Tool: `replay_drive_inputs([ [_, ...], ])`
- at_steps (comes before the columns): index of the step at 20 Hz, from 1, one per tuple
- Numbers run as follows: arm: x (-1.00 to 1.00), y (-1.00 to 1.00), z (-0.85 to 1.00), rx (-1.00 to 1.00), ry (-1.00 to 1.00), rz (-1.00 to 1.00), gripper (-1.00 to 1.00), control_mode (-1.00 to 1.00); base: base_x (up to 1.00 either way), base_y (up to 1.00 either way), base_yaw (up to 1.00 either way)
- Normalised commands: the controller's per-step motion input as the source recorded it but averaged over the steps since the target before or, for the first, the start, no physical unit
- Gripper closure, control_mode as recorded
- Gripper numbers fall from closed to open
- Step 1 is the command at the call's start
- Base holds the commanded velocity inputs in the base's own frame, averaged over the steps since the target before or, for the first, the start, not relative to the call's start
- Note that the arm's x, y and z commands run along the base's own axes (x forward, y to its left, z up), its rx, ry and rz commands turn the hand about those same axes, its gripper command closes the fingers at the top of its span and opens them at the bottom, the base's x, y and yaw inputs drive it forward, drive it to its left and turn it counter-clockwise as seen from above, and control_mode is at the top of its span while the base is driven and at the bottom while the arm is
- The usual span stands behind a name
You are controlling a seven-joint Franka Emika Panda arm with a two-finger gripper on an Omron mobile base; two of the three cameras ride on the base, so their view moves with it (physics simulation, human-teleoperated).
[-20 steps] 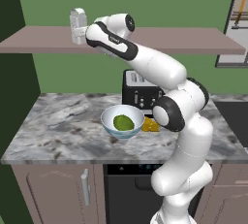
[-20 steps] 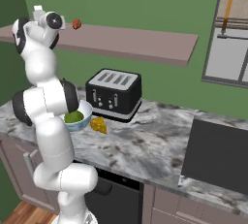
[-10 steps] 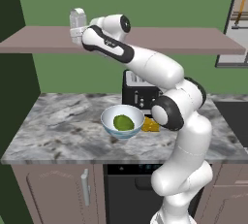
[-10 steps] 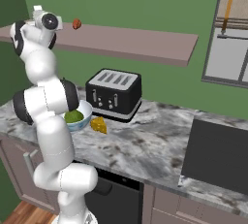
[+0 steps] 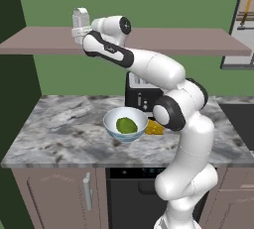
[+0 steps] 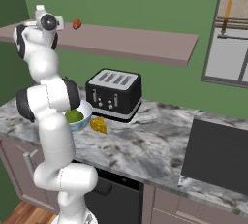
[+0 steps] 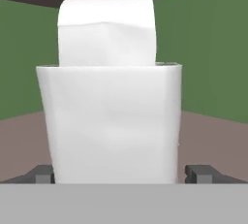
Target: Pick the cheese from the fridge and the cheese grater from the cabinet and place them next to the salad bowl.
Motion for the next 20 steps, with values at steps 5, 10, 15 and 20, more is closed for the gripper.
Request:
replay_drive_inputs([
  [5, 0.0, 0.2, 0.0, 0.0, 0.0, -0.03, -1.0, -1.0, 0.0, 0.0, 0.0],
  [10, 0.0, 0.14, 0.0, 0.0, 0.0, -0.01, 1.0, -1.0, 0.0, 0.0, 0.0],
  [15, 0.0, 0.0, 0.0, 0.0, 0.0, 0.0, 1.0, -1.0, 0.0, 0.0, 0.0],
  [20, 0.0, 0.0, 0.02, 0.0, 0.0, 0.0, 1.0, -1.0, 0.0, 0.0, 0.0],
])
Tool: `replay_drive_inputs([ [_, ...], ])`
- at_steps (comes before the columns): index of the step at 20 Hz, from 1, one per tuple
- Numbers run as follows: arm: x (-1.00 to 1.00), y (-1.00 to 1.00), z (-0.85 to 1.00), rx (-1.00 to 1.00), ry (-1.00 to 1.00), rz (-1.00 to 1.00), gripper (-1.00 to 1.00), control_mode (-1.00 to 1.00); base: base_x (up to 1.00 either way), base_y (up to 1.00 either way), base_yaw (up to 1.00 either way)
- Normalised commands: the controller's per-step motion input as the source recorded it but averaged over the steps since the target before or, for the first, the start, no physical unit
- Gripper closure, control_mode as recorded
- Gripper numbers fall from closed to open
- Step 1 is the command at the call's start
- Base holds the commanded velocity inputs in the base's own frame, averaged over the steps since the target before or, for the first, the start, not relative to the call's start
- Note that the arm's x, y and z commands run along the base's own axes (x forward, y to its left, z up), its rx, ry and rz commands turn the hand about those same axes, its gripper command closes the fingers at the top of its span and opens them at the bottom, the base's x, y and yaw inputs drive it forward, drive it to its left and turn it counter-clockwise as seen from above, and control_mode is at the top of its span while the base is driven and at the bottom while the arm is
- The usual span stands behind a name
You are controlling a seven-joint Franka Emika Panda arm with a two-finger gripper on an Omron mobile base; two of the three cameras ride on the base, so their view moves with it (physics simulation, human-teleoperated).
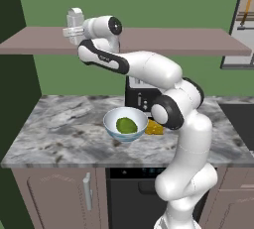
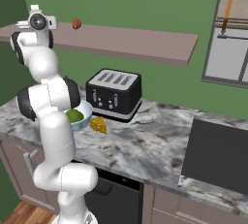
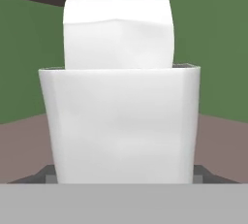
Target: Pick the cheese from the fridge and the cheese grater from the cabinet and place them next to the salad bowl.
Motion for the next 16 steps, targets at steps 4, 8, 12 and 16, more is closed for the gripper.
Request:
replay_drive_inputs([
  [4, -0.06, 0.0, 0.1, 0.0, 0.0, 0.0, 1.0, -1.0, 0.0, 0.0, 0.0],
  [8, -0.03, 0.0, 0.01, 0.0, 0.0, 0.0, 1.0, -1.0, 0.0, 0.0, 0.0],
  [12, 0.0, -0.09, 0.0, 0.0, 0.0, 0.01, 1.0, -1.0, 0.0, 0.0, 0.0],
  [16, -0.11, -0.34, 0.01, 0.05, 0.0, 0.02, 1.0, -1.0, 0.0, 0.0, 0.0],
])
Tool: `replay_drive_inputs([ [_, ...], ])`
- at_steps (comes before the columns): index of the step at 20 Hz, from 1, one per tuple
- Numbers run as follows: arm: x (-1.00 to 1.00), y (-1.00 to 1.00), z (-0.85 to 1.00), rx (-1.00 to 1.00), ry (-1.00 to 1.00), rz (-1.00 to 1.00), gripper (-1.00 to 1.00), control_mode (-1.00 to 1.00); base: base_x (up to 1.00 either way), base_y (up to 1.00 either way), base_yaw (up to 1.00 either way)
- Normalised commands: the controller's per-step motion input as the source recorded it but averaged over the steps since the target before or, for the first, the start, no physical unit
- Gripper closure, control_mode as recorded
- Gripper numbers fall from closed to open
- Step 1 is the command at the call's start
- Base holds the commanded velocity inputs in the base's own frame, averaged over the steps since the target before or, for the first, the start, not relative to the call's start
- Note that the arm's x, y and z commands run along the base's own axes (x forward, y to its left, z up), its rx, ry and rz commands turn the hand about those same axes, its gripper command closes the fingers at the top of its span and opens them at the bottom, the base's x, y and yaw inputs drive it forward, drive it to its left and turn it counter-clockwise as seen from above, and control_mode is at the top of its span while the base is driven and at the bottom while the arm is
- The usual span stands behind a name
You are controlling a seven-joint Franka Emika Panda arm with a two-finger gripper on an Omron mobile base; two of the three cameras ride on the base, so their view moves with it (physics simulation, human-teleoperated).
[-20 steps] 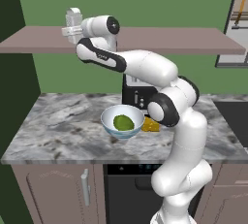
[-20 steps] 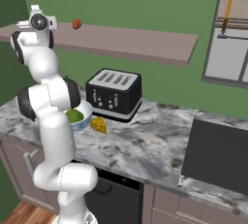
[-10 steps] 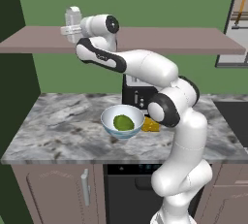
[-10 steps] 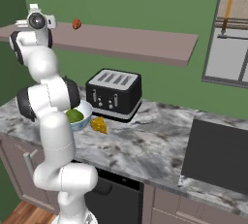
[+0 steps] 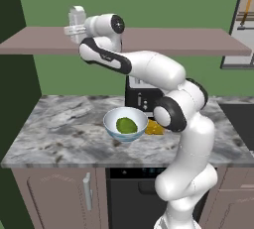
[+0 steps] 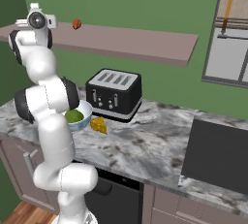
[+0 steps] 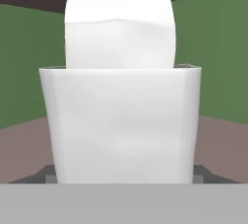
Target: Pick the cheese from the fridge and the cheese grater from the cabinet and place them next to the salad bowl.
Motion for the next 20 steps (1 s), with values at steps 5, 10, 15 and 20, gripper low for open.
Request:
replay_drive_inputs([
  [5, -0.39, -0.37, 0.13, 0.08, -0.03, 0.0, 1.0, -1.0, 0.0, 0.0, 0.0],
  [10, -0.81, -0.45, 0.05, 0.01, -0.09, 0.0, 1.0, -1.0, 0.0, 0.0, 0.0],
  [15, -0.82, -0.7, 0.17, 0.0, -0.16, 0.0, 1.0, -1.0, 0.0, 0.0, 0.0],
  [20, -0.81, -0.69, 0.17, -0.01, -0.07, -0.02, 1.0, -1.0, 0.0, 0.0, 0.0],
])
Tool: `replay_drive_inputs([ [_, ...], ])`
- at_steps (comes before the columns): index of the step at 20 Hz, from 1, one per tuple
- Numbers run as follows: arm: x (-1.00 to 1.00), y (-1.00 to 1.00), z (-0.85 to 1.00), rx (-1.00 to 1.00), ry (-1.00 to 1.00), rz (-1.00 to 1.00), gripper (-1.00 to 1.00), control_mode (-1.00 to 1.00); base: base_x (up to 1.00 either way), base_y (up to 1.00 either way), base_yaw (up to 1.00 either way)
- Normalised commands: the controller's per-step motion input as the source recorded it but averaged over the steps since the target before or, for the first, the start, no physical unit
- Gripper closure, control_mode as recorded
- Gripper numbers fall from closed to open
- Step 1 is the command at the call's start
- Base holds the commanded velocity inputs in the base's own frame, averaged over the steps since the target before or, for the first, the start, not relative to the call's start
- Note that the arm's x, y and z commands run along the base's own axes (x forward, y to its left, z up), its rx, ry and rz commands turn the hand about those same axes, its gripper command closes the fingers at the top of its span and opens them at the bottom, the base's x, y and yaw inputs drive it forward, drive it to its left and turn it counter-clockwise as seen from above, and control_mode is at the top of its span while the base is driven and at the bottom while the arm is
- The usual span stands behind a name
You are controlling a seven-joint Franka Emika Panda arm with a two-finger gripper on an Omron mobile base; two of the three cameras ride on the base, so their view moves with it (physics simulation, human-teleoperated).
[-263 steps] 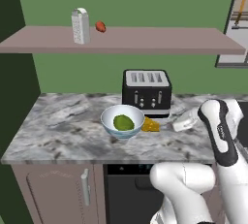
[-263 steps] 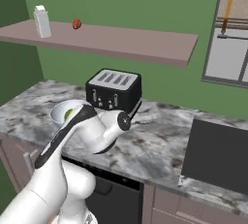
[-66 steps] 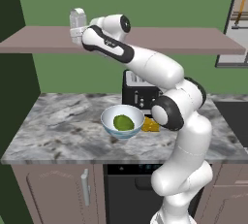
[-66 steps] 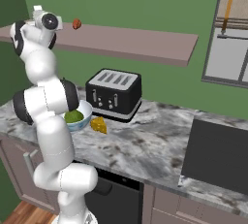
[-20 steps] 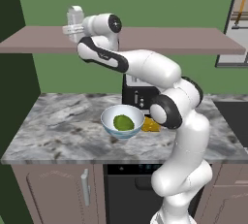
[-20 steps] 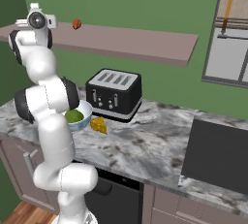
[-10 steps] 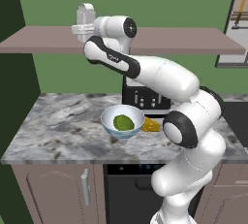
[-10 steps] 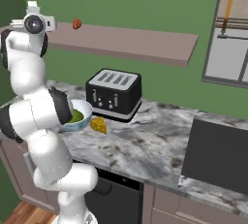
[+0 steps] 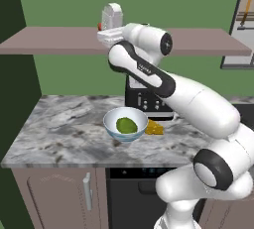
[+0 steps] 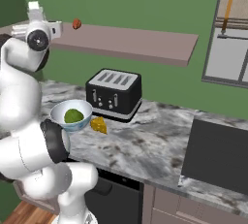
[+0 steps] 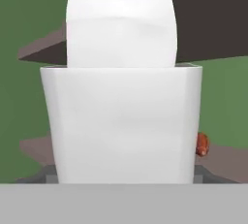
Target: Pick the cheese from the fridge and the cheese grater from the cabinet and place them next to the salad bowl.
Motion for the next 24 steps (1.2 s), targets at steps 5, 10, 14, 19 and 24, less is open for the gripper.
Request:
replay_drive_inputs([
  [5, -0.88, -0.26, 0.0, 0.0, 0.0, -0.34, 1.0, -1.0, 0.0, 0.0, 0.0],
  [10, -0.99, -0.1, 0.0, 0.0, -0.03, -0.33, 1.0, -1.0, 0.0, 0.0, 0.0],
  [14, -0.99, -0.23, 0.04, 0.0, -0.01, -0.3, 1.0, -1.0, 0.0, 0.0, 0.0],
  [19, -0.9, -0.48, 0.11, 0.0, 0.01, -0.07, 1.0, -1.0, 0.0, 0.0, 0.0],
  [24, -0.78, -0.57, 0.01, 0.01, 0.0, 0.02, 1.0, -1.0, 0.0, 0.0, 0.0],
])
